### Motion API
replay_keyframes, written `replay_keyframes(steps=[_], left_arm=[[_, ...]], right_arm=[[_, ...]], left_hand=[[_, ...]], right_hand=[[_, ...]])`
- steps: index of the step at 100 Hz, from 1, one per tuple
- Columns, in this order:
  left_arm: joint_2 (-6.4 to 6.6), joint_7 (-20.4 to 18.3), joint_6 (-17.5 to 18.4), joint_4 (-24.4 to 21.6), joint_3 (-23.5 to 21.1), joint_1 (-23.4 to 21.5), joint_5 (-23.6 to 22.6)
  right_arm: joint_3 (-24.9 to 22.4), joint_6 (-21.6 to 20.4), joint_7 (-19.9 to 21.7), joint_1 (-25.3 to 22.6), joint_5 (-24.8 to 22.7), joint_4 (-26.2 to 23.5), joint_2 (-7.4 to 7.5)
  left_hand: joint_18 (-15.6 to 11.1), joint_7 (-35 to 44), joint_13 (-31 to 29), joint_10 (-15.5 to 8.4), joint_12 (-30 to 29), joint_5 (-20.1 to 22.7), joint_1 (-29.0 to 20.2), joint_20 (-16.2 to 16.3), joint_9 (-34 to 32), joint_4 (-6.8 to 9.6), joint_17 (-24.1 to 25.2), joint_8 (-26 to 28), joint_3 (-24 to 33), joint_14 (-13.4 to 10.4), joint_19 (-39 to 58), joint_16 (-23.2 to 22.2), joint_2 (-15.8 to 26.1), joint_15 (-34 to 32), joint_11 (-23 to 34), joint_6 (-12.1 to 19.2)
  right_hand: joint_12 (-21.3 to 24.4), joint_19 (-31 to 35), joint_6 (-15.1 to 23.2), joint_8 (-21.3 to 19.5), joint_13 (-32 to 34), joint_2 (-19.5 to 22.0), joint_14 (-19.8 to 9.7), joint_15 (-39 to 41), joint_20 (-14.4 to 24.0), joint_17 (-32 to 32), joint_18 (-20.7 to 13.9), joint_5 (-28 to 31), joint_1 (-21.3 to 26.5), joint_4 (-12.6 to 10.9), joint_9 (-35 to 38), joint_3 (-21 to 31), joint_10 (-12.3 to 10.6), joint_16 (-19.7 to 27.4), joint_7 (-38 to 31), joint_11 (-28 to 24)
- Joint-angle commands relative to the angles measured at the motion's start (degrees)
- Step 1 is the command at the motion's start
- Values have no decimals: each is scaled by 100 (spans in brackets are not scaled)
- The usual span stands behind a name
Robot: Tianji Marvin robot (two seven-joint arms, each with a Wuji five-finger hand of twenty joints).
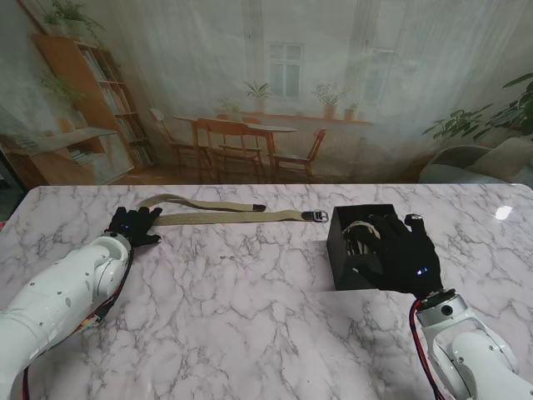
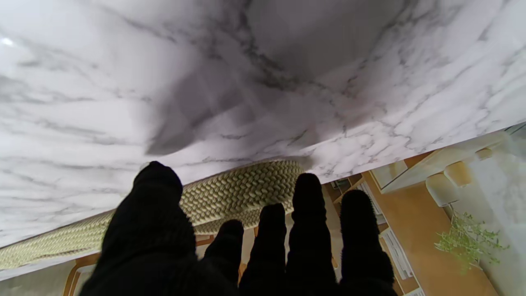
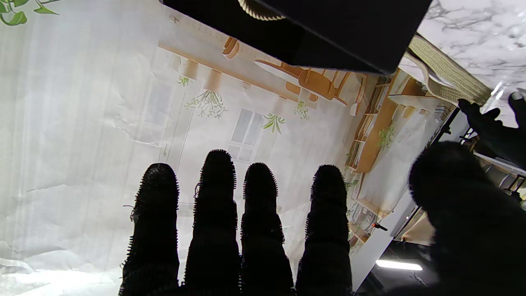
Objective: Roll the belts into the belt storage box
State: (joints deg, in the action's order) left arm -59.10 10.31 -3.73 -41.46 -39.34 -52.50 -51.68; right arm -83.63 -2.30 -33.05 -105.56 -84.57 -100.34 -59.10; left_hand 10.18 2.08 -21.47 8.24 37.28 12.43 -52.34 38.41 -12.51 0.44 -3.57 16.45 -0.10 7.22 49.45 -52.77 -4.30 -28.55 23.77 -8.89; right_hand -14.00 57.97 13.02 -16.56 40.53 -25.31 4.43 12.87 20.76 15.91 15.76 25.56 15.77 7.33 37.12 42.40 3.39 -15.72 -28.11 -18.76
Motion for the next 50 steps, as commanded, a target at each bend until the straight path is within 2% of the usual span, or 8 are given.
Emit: replay_keyframes(steps=[1, 4, 12, 19, 23, 27, 34, 50], left_arm=[[-89, -36, -84, 143, 82, 116, 71], [-104, -20, -92, 198, 149, 151, 123], [-128, 16, -136, 321, 358, 243, 207], [-140, 62, -154, 397, 486, 295, 248], [-139, 83, -174, 424, 549, 314, 247], [-137, 105, -185, 447, 595, 329, 248], [-113, 76, -240, 419, 620, 323, 206], [37, -230, -354, 172, 557, 206, -107]], right_arm=[[21, 21, 35, 8, -13, 16, 3], [23, 20, 39, 10, -10, 16, 3], [24, 25, 45, 7, -12, 13, 3], [24, 31, 44, 3, -6, 11, 1], [25, 37, 41, 2, -4, 12, 0], [25, 41, 36, 1, -3, 12, -1], [25, 43, 30, 0, 1, 14, -2], [21, 51, 24, -9, 16, 11, -7]], left_hand=[[-58, 133, -20, 82, 370, 233, -271, 173, -91, -71, -12, -12, -47, -66, 241, -282, 85, -299, 353, -207], [-67, 330, -26, 63, 528, 543, -347, 185, -106, -69, -17, 71, -35, -73, 281, -381, 84, -378, 460, -209], [-72, 684, -69, 23, 840, 1025, -530, 231, -155, -59, -74, 272, -17, -99, 414, -573, 42, -571, 705, -171], [-84, 1193, -54, 34, 961, 1472, -663, 249, -149, -45, -82, 657, 7, -88, 504, -626, -18, -616, 740, 55], [-89, 1557, -54, 44, 975, 1569, -715, 261, -144, -28, -97, 996, 17, -80, 561, -624, -73, -628, 733, 153], [-91, 1929, -31, 58, 943, 1527, -794, 251, -120, -8, -89, 1600, 79, -64, 583, -583, -233, -594, 690, 255], [-99, 2402, 42, 99, 820, 1457, -1011, 233, -61, -1, -57, 2349, 254, -19, 575, -470, -596, -478, 564, 439], [-120, 3839, 180, 134, 391, 1199, -1395, 201, -58, -26, -18, 3448, 446, 68, 516, -28, -1040, -62, 207, 879]], right_hand=[[-28, -53, -269, -103, -199, 177, 158, -151, 82, -38, 186, 96, 58, -127, -143, -94, 166, -20, 141, -2], [-29, -53, -272, -106, -204, 183, 153, -151, 82, -40, 184, 101, 60, -128, -157, -96, 180, -20, 139, -2], [-37, -52, -277, -113, -207, 195, 160, -148, 86, -39, 189, 102, 57, -129, -155, -110, 195, -20, 142, -24], [-42, -52, -288, -120, -216, 201, 174, -146, 88, -41, 183, 104, 63, -132, -169, -118, 218, -19, 146, -34], [-46, -52, -294, -124, -217, 209, 182, -142, 90, -45, 186, 104, 65, -133, -175, -124, 229, -20, 148, -42], [-50, -52, -299, -129, -225, 211, 173, -142, 92, -47, 187, 111, 68, -134, -183, -131, 237, -20, 148, -49], [-54, -54, -309, -137, -230, 222, 189, -138, 93, -52, 184, 116, 74, -137, -199, -135, 271, -20, 149, -59], [-64, -55, -322, -154, -243, 243, 195, -130, 97, -58, 195, 125, 78, -142, -208, -153, 284, -21, 154, -83]])
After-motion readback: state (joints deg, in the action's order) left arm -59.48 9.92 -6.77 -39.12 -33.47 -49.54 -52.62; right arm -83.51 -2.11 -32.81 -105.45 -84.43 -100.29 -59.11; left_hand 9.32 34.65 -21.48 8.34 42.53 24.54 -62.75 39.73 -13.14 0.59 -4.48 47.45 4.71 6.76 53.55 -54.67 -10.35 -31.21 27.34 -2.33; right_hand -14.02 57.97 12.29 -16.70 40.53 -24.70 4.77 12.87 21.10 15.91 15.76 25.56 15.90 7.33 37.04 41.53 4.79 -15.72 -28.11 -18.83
